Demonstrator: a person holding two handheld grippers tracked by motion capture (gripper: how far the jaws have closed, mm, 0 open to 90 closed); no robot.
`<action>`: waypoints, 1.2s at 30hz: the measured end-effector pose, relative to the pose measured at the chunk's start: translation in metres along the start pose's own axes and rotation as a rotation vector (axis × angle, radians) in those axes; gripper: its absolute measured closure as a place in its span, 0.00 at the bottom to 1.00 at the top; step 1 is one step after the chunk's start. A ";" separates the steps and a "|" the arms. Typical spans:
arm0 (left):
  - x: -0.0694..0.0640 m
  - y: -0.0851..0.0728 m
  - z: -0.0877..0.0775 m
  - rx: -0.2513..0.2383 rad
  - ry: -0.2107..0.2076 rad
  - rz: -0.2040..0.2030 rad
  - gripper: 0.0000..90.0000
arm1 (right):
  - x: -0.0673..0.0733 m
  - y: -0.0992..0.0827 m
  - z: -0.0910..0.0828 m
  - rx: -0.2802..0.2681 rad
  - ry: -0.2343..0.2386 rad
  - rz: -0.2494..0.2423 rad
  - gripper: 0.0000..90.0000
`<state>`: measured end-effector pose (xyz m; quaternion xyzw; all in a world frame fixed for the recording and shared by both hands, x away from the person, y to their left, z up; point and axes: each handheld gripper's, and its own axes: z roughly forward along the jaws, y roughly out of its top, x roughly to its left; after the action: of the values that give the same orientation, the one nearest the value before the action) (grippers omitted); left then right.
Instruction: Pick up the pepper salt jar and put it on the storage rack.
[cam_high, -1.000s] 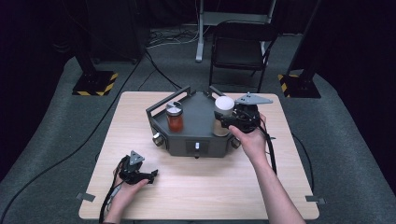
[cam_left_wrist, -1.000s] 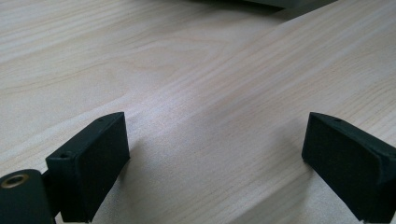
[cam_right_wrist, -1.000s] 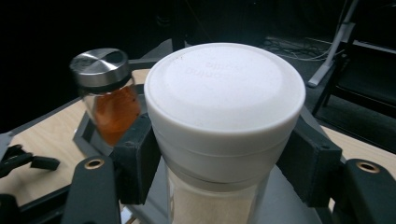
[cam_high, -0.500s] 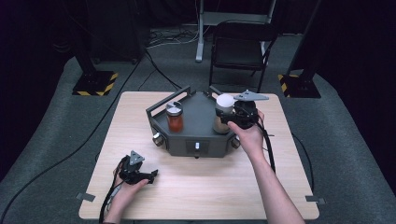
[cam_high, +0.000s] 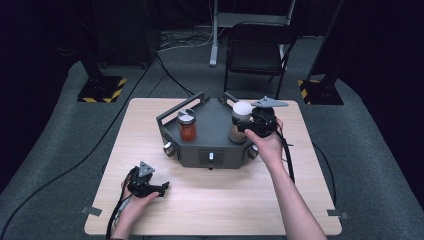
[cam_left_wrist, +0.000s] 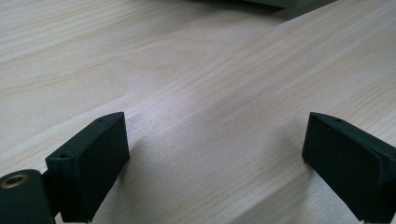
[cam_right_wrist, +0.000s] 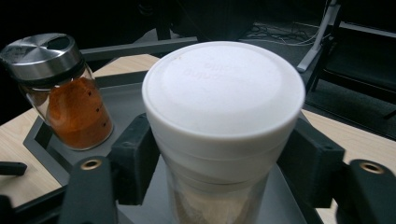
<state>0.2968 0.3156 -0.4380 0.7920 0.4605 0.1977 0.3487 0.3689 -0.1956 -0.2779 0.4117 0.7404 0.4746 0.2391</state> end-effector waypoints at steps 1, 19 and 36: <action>0.000 0.000 0.000 0.000 0.000 0.000 0.08 | -0.002 0.001 0.000 0.007 0.005 0.006 0.31; 0.000 0.000 0.000 0.000 0.000 0.000 0.08 | -0.011 -0.019 -0.019 0.046 0.001 -0.030 0.13; 0.000 0.000 0.000 0.000 0.000 0.000 0.08 | -0.028 -0.076 -0.030 0.077 -0.012 0.000 0.12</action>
<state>0.2967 0.3155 -0.4380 0.7920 0.4605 0.1978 0.3487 0.3328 -0.2499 -0.3340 0.4234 0.7568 0.4430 0.2275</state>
